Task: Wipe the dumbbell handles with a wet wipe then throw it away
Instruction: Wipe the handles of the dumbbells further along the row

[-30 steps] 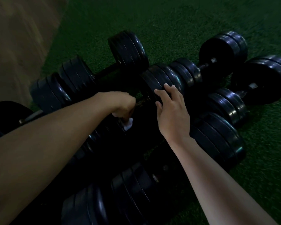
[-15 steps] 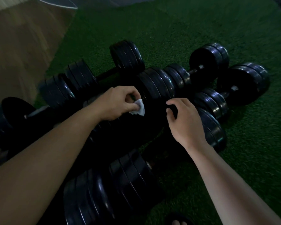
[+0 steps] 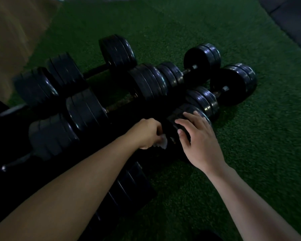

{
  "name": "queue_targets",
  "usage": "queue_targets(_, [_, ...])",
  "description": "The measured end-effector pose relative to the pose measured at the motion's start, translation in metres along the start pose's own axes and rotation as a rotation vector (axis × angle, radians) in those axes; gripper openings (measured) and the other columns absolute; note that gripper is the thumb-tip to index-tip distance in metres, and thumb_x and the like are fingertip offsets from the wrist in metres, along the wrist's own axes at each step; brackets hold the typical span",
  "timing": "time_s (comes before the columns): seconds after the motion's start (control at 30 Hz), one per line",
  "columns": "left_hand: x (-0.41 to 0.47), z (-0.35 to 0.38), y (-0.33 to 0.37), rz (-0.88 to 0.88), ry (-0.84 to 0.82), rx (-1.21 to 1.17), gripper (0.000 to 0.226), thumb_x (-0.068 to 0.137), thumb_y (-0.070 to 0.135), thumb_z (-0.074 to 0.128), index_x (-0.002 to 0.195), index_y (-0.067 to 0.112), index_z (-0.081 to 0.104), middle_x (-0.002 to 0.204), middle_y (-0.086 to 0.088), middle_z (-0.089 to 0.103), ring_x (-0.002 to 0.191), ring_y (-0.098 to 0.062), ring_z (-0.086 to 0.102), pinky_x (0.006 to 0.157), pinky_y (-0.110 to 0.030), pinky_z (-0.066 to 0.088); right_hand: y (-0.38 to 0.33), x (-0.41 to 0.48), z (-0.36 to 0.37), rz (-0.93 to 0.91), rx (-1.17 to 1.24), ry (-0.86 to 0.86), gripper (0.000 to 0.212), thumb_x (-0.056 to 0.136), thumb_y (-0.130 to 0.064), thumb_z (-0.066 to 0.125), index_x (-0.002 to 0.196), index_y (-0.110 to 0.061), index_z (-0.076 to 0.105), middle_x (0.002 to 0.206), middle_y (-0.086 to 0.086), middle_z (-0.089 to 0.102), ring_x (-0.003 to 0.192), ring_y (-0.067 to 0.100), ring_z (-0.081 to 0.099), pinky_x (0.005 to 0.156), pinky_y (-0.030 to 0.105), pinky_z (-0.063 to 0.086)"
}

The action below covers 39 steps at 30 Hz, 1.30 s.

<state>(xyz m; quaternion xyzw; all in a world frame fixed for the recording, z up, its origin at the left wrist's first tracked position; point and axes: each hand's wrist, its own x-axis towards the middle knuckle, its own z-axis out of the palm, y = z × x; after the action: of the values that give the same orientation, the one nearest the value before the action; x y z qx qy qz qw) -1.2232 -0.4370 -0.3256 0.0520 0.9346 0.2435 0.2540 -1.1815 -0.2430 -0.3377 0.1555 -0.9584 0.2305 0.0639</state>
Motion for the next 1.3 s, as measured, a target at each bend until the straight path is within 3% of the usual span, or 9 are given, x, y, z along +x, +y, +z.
queue_targets(0.17, [0.015,0.019,0.003,-0.017,-0.022,0.008,0.016,0.083,0.037,0.075,0.094,0.025,0.069,0.09,0.0,0.07,0.081,-0.018,0.067,0.073,-0.035,0.058,0.006,-0.002,0.01,-0.016,0.016,0.046,0.036,0.102,-0.035,0.042,0.131,-0.023,0.058,0.147,0.001,0.047,0.146,0.022,0.029,0.12,0.044,0.026])
queue_targets(0.33, [0.01,0.009,-0.01,-0.016,-0.147,0.186,0.02,0.083,0.03,0.074,0.085,0.011,0.071,0.066,-0.006,0.066,0.06,-0.022,0.064,0.054,-0.033,0.051,0.01,-0.004,0.018,-0.04,0.036,0.112,0.033,0.102,-0.031,0.045,0.131,-0.022,0.059,0.147,0.002,0.048,0.146,0.022,0.029,0.121,0.043,0.024])
queue_targets(0.43, [0.013,0.004,-0.013,-0.044,-0.188,0.162,0.022,0.078,0.036,0.077,0.084,0.015,0.074,0.074,-0.006,0.071,0.072,-0.024,0.069,0.062,-0.036,0.055,0.009,-0.004,0.02,-0.033,0.046,0.137,0.033,0.102,-0.03,0.045,0.131,-0.022,0.06,0.147,0.002,0.048,0.146,0.022,0.029,0.121,0.042,0.022])
queue_targets(0.67, [0.025,0.024,0.007,-0.093,0.007,-0.122,0.022,0.077,0.037,0.08,0.092,0.022,0.075,0.085,0.002,0.073,0.077,-0.014,0.069,0.073,-0.033,0.059,0.021,-0.005,0.019,-0.11,0.001,0.1,0.037,0.104,-0.034,0.043,0.136,-0.023,0.057,0.15,0.003,0.045,0.148,0.023,0.027,0.121,0.044,0.023])
queue_targets(0.77, [0.013,0.015,-0.002,-0.096,-0.086,-0.012,0.02,0.078,0.04,0.079,0.09,0.024,0.075,0.081,0.006,0.071,0.077,-0.009,0.066,0.069,-0.026,0.054,0.022,-0.007,0.021,-0.111,0.027,0.12,0.036,0.104,-0.032,0.044,0.136,-0.023,0.056,0.151,0.003,0.044,0.148,0.023,0.027,0.121,0.045,0.023])
queue_targets(0.9, [-0.002,0.004,-0.016,-0.087,-0.227,0.216,0.023,0.076,0.041,0.077,0.077,0.018,0.073,0.065,0.001,0.069,0.064,-0.012,0.062,0.061,-0.032,0.051,0.023,-0.008,0.02,-0.122,0.033,0.111,0.038,0.104,-0.032,0.043,0.138,-0.023,0.054,0.152,0.003,0.042,0.149,0.023,0.025,0.122,0.044,0.021])
queue_targets(1.07, [-0.001,0.012,0.003,-0.099,-0.024,0.045,0.015,0.082,0.038,0.075,0.084,0.023,0.075,0.072,0.006,0.069,0.073,-0.01,0.064,0.067,-0.027,0.053,0.024,-0.007,0.02,-0.126,0.027,0.108,0.038,0.104,-0.033,0.042,0.139,-0.023,0.054,0.153,0.002,0.042,0.149,0.022,0.024,0.122,0.044,0.02])
queue_targets(1.17, [0.007,0.027,0.018,-0.086,0.094,-0.045,0.013,0.083,0.04,0.073,0.082,0.028,0.073,0.078,0.003,0.071,0.076,-0.014,0.068,0.074,-0.034,0.057,0.027,-0.008,0.02,-0.153,0.032,0.114,0.039,0.105,-0.033,0.04,0.14,-0.023,0.053,0.153,0.002,0.042,0.149,0.022,0.024,0.122,0.043,0.021])
queue_targets(1.3, [0.003,0.021,0.013,-0.047,0.008,0.115,0.017,0.085,0.039,0.071,0.085,0.021,0.071,0.077,0.0,0.07,0.071,-0.014,0.067,0.065,-0.029,0.056,0.03,-0.008,0.019,-0.168,0.036,0.107,0.041,0.105,-0.032,0.036,0.141,-0.023,0.052,0.154,0.002,0.041,0.149,0.021,0.023,0.123,0.041,0.018])
